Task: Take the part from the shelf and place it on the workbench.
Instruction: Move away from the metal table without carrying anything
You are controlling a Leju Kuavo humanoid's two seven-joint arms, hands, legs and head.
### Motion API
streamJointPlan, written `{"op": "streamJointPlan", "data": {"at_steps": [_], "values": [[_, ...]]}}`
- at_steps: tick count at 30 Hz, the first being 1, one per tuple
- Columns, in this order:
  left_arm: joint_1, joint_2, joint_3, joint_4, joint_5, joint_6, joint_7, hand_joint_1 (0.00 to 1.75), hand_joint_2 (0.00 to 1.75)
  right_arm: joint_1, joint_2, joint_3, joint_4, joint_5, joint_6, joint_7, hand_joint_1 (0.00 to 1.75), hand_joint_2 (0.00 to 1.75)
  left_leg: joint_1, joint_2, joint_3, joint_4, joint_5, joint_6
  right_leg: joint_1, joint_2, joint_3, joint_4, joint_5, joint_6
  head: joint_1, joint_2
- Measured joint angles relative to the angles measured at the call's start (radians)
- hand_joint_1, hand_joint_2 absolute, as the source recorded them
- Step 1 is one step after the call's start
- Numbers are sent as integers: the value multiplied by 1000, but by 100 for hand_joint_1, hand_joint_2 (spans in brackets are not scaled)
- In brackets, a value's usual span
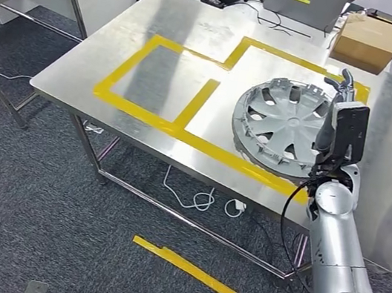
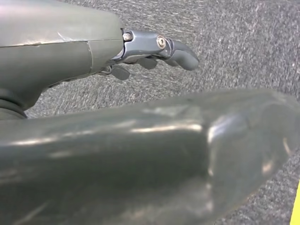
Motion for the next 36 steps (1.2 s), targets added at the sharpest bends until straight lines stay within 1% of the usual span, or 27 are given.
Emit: {"op": "streamJointPlan", "data": {"at_steps": [1, 2, 3, 5, 6, 7, 8, 9, 10, 11, 12, 13, 15, 16, 17, 18, 19, 21, 22, 23, 24, 25, 26, 27, 28, 30, 36], "values": [[0, 1, 0, 0, 0, 0, 0, 0, 0, 1, 0, 0, -2, 0, 0, 0, 0, 0, 0, 0, -2, 6, -6, -5, -2, 0, 1, -1, 1, -6, 0, 0], [0, 1, 0, 0, 0, 0, 0, 0, 0, 1, 0, 0, -5, 0, 0, -1, 0, 0, 1, 0, -9, 25, -21, -10, -4, -1, 2, -3, 3, -12, -2, 0], [0, 1, 0, 0, 0, 0, 0, 0, 0, 0, 0, 0, -7, 0, 0, -1, 0, 0, 2, 1, -26, 66, -47, -15, -6, -2, 3, -5, 4, -17, -3, 0], [0, 1, 0, 0, -1, 0, 0, 0, 0, 2, 0, 0, -9, 0, 0, -1, 0, 0, 5, 1, -84, 200, -113, -22, -6, -2, 3, -4, 4, -22, -6, 0], [1, 1, 0, 0, -1, 0, 0, 0, 0, 3, 0, 0, -9, 0, 0, -1, 0, 0, 6, 1, -112, 262, -135, -24, -5, -2, 3, -4, 4, -23, -5, 0], [2, 1, 1, 0, -1, 0, 0, 0, 0, 5, 0, 0, -9, 0, 1, -1, 0, 0, 6, 1, -127, 294, -138, -24, -5, -2, 3, -4, 3, -23, -5, 0], [2, 1, 1, 0, -1, 0, 0, 0, 0, 6, 0, 0, -9, 0, 1, -1, 0, 0, 6, 1, -124, 285, -121, -23, -5, -1, 4, -3, 3, -23, -6, 0], [2, 1, 1, 0, -1, 0, 0, 0, 0, 7, 0, 0, -10, 0, 1, -1, 0, 0, 6, 1, -102, 236, -87, -20, -5, 0, 5, -3, 3, -22, -6, 0], [1, 1, 2, 0, -1, 0, 0, 0, 0, 7, 0, 0, -10, 0, 2, -1, 0, 0, 6, 1, -69, 163, -47, -15, -4, 0, 7, -3, 2, -21, -6, 0], [1, 2, 2, 0, -1, 0, 0, 0, 0, 7, 0, 0, -11, 0, 2, -1, 0, 0, 4, 1, -36, 91, -19, -10, -3, 0, 7, -3, 1, -19, -6, 0], [0, 2, 3, 0, -1, -1, -1, 0, 0, 7, 0, 0, -12, 0, 2, -1, 0, 0, 2, 1, -13, 39, -3, -7, -1, 0, 5, -2, 1, -15, -5, 0], [1, 2, 4, 0, -1, -3, -3, 0, 0, 7, 0, 0, -12, -1, 1, -2, 0, 0, 0, 1, -1, 10, 2, -4, 0, 0, 3, -1, 1, -11, -4, 0], [2, 2, 5, 0, -1, -5, -5, 0, 0, 7, 0, 0, -15, -2, 1, -9, 0, 0, -2, 0, -1, 1, -1, 2, -1, 0, 0, -3, 2, 0, -4, 0], [3, 2, 5, 0, 0, -5, -6, 0, 0, 8, 0, 0, -19, -4, 0, -14, 0, 0, -1, 1, 0, -3, 1, 7, -2, 0, -3, -1, -1, 5, -4, 0], [2, 2, 6, 0, 0, -5, -6, 0, 0, 9, 0, 0, -25, -5, 0, -19, 0, 0, 0, 1, 1, -6, 3, 14, -3, 0, -9, 12, -11, 10, -4, 0], [1, 2, 6, 0, 1, -4, -6, 0, 0, 10, 0, 0, -33, -7, -2, -23, 0, 0, 2, 1, 2, -10, 6, 20, -3, 0, -24, 42, -32, 14, -3, 0], [0, 3, 6, 0, 1, -4, -6, 0, 0, 11, 0, -1, -39, -9, -3, -26, 0, 0, 3, 2, 3, -12, 7, 25, -4, -1, -49, 95, -61, 17, -2, 0], [1, 4, 6, 0, 2, -4, -6, 0, 0, 17, 0, -1, -48, -10, -3, -28, 0, 0, 3, 1, 2, -11, 7, 29, -4, -1, -114, 232, -120, 23, -1, 0], [2, 3, 7, 0, 2, -4, -5, 0, 0, 23, 0, -1, -51, -11, -3, -28, 0, 0, 3, 1, 2, -11, 7, 29, -4, -1, -137, 278, -132, 25, -1, 0], [3, 2, 7, 0, 3, -4, -4, 0, 0, 29, 0, -1, -55, -11, -3, -28, 0, 0, 3, 1, 2, -10, 6, 29, -4, -1, -142, 286, -123, 26, -1, 0], [3, 1, 7, 0, 3, -4, -3, 0, 0, 32, 0, -1, -60, -10, -3, -28, 0, 0, 3, 1, 3, -10, 6, 28, -4, -1, -125, 249, -96, 26, -1, 0], [3, 0, 7, 0, 4, -4, -1, 0, 0, 33, 0, -1, -65, -10, -3, -29, 0, 0, 3, 1, 4, -8, 5, 27, -5, -2, -91, 181, -58, 25, 0, 0], [2, 0, 7, 0, 5, -4, 0, 0, 0, 33, 0, -1, -71, -10, -3, -29, 0, 0, 2, 1, 4, -7, 3, 24, -4, -3, -54, 108, -30, 23, -1, 0], [2, -1, 7, 0, 6, -5, 1, 0, 0, 32, 0, -1, -76, -10, -2, -29, 0, 0, 1, 1, 3, -3, 1, 20, -3, -2, -21, 48, -12, 19, -1, 0], [1, -1, 8, 0, 7, -5, 2, 0, 0, 32, 0, -1, -79, -10, -2, -30, 0, 0, -1, 1, 2, -1, 0, 16, -2, -2, -1, 13, -5, 16, -2, 0], [1, -1, 8, 0, 10, -7, 3, 0, 0, 32, 0, 0, -82, -10, -2, -30, 0, 0, -3, 1, -1, 2, 0, 11, -1, -1, 8, -1, -7, 11, -3, 0], [1, -1, 8, 0, 11, -7, 3, 0, 0, 35, 0, 0, -83, -10, -2, -30, 0, 0, -3, 1, -2, 1, 2, 8, 0, -1, 7, 0, -7, 9, -3, 0]]}}
